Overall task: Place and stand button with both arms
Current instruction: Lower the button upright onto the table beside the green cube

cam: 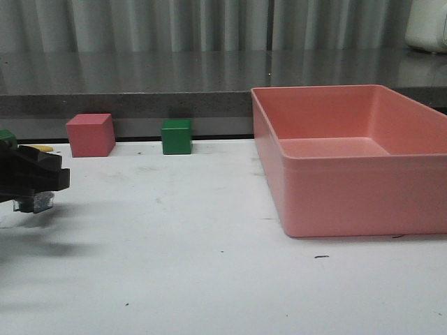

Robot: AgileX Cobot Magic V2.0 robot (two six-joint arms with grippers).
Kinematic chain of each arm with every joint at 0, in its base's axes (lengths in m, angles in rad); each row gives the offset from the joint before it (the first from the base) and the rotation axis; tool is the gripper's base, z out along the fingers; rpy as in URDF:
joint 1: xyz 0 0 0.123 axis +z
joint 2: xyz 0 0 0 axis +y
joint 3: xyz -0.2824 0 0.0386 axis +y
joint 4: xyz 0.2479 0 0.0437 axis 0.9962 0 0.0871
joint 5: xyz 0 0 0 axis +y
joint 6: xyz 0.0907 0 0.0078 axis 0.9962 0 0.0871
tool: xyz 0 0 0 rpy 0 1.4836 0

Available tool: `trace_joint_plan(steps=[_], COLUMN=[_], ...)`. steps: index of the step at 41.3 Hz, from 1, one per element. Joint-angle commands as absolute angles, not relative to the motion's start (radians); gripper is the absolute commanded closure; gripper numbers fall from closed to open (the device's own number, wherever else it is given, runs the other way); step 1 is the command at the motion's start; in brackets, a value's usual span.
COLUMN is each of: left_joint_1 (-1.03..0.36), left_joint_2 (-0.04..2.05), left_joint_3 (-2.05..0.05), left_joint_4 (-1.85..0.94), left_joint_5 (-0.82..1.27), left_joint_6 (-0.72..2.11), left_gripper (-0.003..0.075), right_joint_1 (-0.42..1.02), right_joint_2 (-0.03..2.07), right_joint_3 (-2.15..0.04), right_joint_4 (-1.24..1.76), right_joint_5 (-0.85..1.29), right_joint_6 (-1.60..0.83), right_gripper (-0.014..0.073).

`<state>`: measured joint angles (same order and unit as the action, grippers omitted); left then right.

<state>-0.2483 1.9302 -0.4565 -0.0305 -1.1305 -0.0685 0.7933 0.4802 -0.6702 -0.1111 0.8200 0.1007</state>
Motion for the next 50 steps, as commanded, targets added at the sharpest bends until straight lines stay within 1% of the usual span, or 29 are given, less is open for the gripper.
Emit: trace_joint_plan(steps=[1,7,10,19,25,32,39,50], left_joint_1=[-0.247,-0.247,-0.247,-0.247,-0.247,-0.247,-0.247,-0.247], left_joint_2=[1.891,1.891,1.891,1.891,1.891,1.877,1.796,1.579], left_joint_3=[-0.460,-0.455,-0.455,-0.455,-0.455,-0.455,-0.444,-0.444], left_joint_4=[-0.034,-0.034,-0.034,-0.034,-0.034,-0.034,-0.043,-0.046], left_joint_5=[-1.230,-1.230,-1.230,-1.230,-1.223,-1.128,-1.035,-0.683], left_joint_6=[-0.076,-0.076,-0.076,-0.076,-0.076,-0.076,-0.076,-0.076], left_gripper=[0.0571,0.0516,0.0476,0.0328,0.0274,0.0265,0.0257,0.0257], right_joint_1=[0.787,0.787,0.787,0.787,0.787,0.787,0.787,0.787], right_joint_2=[0.483,0.483,0.483,0.483,0.483,0.483,0.483,0.483], right_joint_3=[-0.696,-0.696,-0.696,-0.696,-0.696,-0.696,-0.696,-0.696], right_joint_4=[-0.118,-0.118,-0.118,-0.118,-0.118,-0.118,-0.118,-0.118], right_joint_5=[0.755,0.755,0.755,0.755,0.755,0.755,0.755,0.755], right_joint_6=[0.093,0.093,0.093,0.093,0.093,0.093,0.093,0.093], right_gripper=[0.0147,0.0147,0.0147,0.0147,0.0147,0.0147,0.0147,0.0147])
